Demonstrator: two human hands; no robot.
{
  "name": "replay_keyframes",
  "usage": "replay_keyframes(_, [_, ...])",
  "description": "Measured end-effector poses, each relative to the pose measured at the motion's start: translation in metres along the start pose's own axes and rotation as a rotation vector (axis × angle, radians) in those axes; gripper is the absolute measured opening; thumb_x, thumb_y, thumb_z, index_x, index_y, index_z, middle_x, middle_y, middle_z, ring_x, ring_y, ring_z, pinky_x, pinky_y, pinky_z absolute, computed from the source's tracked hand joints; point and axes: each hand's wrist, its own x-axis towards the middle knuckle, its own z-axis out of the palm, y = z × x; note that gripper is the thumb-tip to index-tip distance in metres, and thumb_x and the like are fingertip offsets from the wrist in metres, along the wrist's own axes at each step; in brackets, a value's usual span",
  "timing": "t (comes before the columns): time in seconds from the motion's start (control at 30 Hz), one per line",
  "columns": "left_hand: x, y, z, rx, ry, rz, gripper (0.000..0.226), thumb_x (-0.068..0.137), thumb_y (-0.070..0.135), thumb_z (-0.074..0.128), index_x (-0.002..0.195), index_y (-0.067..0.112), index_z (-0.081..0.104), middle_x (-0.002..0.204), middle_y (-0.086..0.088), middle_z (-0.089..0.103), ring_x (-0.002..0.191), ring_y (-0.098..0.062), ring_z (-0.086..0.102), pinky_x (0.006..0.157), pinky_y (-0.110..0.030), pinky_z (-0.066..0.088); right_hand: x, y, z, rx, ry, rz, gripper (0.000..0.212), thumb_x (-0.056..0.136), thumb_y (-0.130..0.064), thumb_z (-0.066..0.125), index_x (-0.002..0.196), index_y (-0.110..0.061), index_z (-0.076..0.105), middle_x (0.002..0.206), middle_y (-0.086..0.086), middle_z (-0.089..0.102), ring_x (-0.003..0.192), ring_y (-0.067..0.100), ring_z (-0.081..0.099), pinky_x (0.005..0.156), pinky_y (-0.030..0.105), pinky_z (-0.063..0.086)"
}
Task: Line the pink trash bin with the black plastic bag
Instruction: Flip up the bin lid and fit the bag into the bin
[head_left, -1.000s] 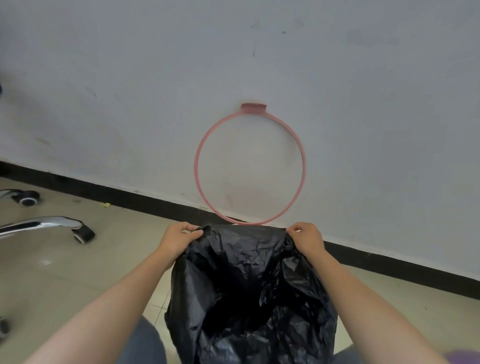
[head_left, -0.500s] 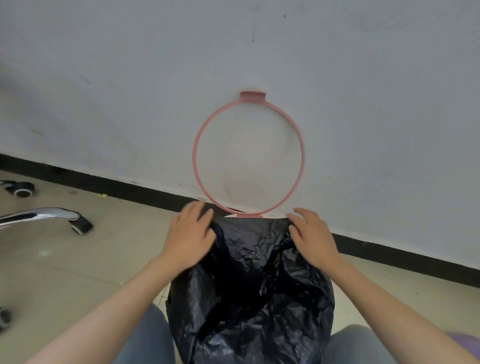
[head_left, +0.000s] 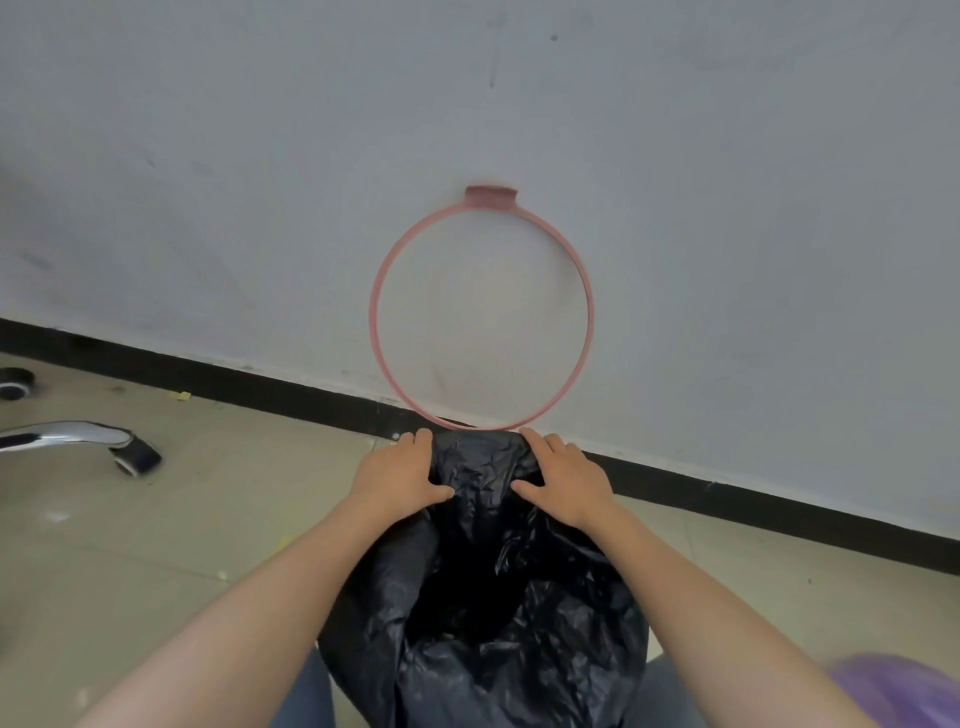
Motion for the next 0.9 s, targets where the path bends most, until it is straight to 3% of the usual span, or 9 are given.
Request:
replay_keyframes(0.17, [0.007,-0.015,-0.005,-0.565,-0.116,-0.12,0.057,0.088,0.055,0.038,0.113,0.007,0.058,0.125,-0.015,0.058,0.115,-0.03,0.053,0.095,-0.036,0.039,0.003,0.012,-0.016,0.434,-0.138,0.113,0.059,0.088,-0.05,0.047,0.139,-0.024,0.03,0.145,0.007,0.038,0.132,0.027,0.037,0.11,0.048,0.03])
replay_keyframes(0.23, [-0.004,-0.021,-0.008,-0.781,-0.129,-0.167,0.057,0.092,0.05,0.031,0.116,0.007,0.059,0.13,-0.015,0.056,0.12,-0.029,0.05,0.101,-0.035,0.035,-0.008,0.016,-0.021,0.347,-0.046,0.153,0.054,0.092,-0.048,0.04,0.138,-0.023,0.032,0.145,0.01,0.038,0.133,0.029,0.034,0.111,0.05,0.026])
replay_keyframes(0.3, [-0.017,-0.027,-0.008,-0.608,0.012,-0.158,0.056,0.093,0.048,0.031,0.127,0.008,0.049,0.139,-0.015,0.047,0.128,-0.03,0.042,0.106,-0.039,0.032,-0.028,0.016,-0.027,0.057,0.236,0.047,0.044,0.094,-0.036,0.042,0.132,-0.015,0.043,0.135,0.015,0.047,0.128,0.031,0.04,0.106,0.047,0.034])
replay_keyframes(0.4, [-0.044,-0.025,-0.008,-0.176,0.171,-0.062,0.062,0.093,0.047,0.033,0.142,0.013,0.02,0.155,-0.012,0.016,0.142,-0.029,0.015,0.113,-0.043,0.021,-0.06,0.007,-0.021,-0.287,0.476,-0.458,0.035,0.08,-0.032,0.043,0.106,-0.018,0.062,0.112,0.01,0.066,0.113,0.028,0.053,0.092,0.042,0.047])
replay_keyframes(0.47, [-0.066,-0.019,-0.001,-0.101,0.131,-0.011,0.072,0.091,0.052,0.033,0.145,0.013,0.006,0.157,-0.012,0.0,0.144,-0.028,0.002,0.116,-0.041,0.014,-0.069,0.009,-0.007,-0.515,0.269,-0.677,0.041,0.077,-0.045,0.038,0.102,-0.03,0.065,0.115,0.0,0.068,0.118,0.024,0.055,0.1,0.045,0.031])
replay_keyframes(0.53, [-0.08,-0.019,0.009,-0.131,0.036,-0.014,0.083,0.088,0.055,0.037,0.145,0.011,-0.005,0.157,-0.011,-0.008,0.145,-0.026,-0.001,0.117,-0.037,0.013,-0.07,0.014,-0.004,-0.653,-0.024,-0.637,0.051,0.077,-0.058,0.031,0.106,-0.034,0.065,0.12,-0.001,0.067,0.122,0.024,0.053,0.108,0.05,0.011])
replay_keyframes(0.63, [-0.082,-0.027,0.021,-0.296,0.049,0.002,0.09,0.085,0.05,0.048,0.145,0.011,-0.007,0.157,-0.007,-0.001,0.144,-0.021,0.008,0.115,-0.033,0.02,-0.061,0.025,0.0,-0.81,-0.305,-0.491,0.066,0.085,-0.067,0.022,0.135,-0.028,0.039,0.149,0.01,0.035,0.143,0.028,0.016,0.103,0.049,-0.033])
replay_keyframes(0.73, [-0.079,-0.029,0.023,-0.536,0.078,0.004,0.082,0.083,0.044,0.057,0.144,0.019,0.009,0.15,-0.004,0.025,0.134,-0.02,0.033,0.105,-0.032,0.036,-0.055,0.019,-0.004,-0.971,-0.575,-0.311,0.07,0.086,-0.068,0.02,0.143,-0.027,0.021,0.156,0.009,0.013,0.144,0.026,-0.007,0.108,0.054,-0.024])
replay_keyframes(0.9, [-0.083,-0.025,0.022,-0.87,0.108,-0.049,0.038,0.087,0.032,0.056,0.121,0.027,0.039,0.102,0.015,0.055,0.092,-0.005,0.055,0.071,-0.012,0.039,-0.062,-0.014,-0.018,-0.621,-0.386,-0.375,0.056,0.091,-0.055,0.028,0.121,-0.018,0.057,0.13,0.011,0.053,0.127,0.032,0.037,0.115,0.053,0.007])
